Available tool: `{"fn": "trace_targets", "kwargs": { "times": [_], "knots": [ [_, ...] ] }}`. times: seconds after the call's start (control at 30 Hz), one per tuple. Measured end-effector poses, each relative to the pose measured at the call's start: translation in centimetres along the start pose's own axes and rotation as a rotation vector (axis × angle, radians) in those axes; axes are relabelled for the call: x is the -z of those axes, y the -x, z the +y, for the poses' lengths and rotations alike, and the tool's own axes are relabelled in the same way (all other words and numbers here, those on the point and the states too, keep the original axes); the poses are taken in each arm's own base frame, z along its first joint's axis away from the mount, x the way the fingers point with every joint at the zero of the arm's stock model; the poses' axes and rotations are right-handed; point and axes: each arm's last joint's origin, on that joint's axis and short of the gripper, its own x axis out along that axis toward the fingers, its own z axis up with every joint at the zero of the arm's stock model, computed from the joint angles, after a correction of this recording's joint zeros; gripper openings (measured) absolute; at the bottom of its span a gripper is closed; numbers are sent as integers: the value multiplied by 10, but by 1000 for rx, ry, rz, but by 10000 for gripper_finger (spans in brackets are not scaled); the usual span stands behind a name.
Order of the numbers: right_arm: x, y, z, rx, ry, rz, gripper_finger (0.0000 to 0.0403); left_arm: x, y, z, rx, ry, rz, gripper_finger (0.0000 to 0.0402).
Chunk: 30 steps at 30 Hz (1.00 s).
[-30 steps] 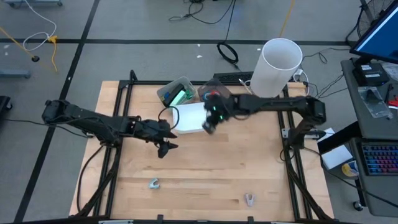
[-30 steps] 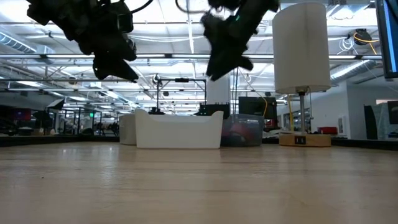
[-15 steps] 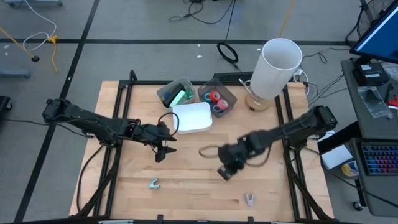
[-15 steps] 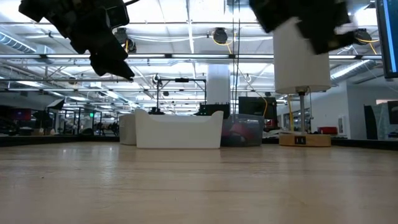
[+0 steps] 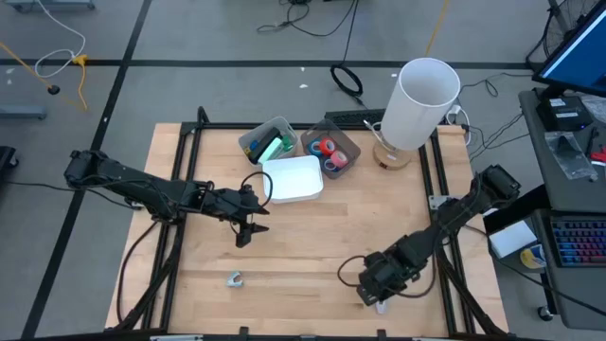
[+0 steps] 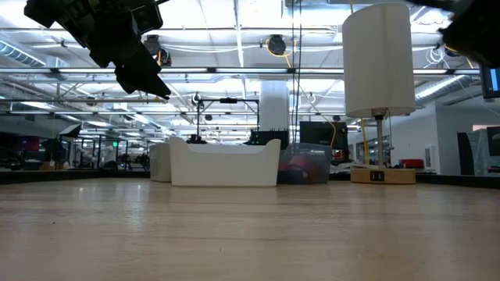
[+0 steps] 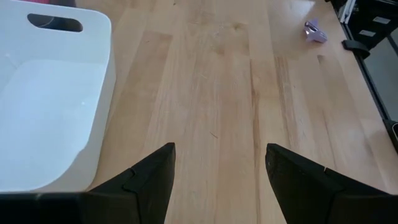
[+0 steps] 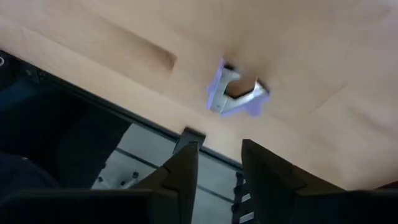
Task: Pick and place Stapler, Stapler remover, tape
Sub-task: Put the violet staple remover into the white bin
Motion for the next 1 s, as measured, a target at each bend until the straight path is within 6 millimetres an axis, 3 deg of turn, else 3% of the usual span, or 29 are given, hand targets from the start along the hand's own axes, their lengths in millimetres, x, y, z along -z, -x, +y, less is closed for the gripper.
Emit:
{"fn": "trace_targets", "kwargs": {
  "times": [0.33, 0.63, 1.0],
  "knots": [
    [19, -26, -15, -31, -123, -38, 151, 0, 0, 0, 0, -12, 0, 248],
    [9, -46, -32, -78, -200, -60, 138, 0, 0, 0, 0, -19, 0, 248],
    [4, -56, -43, -65, -235, -29, 123, 0, 0, 0, 0, -15, 0, 248]
  ]
}}
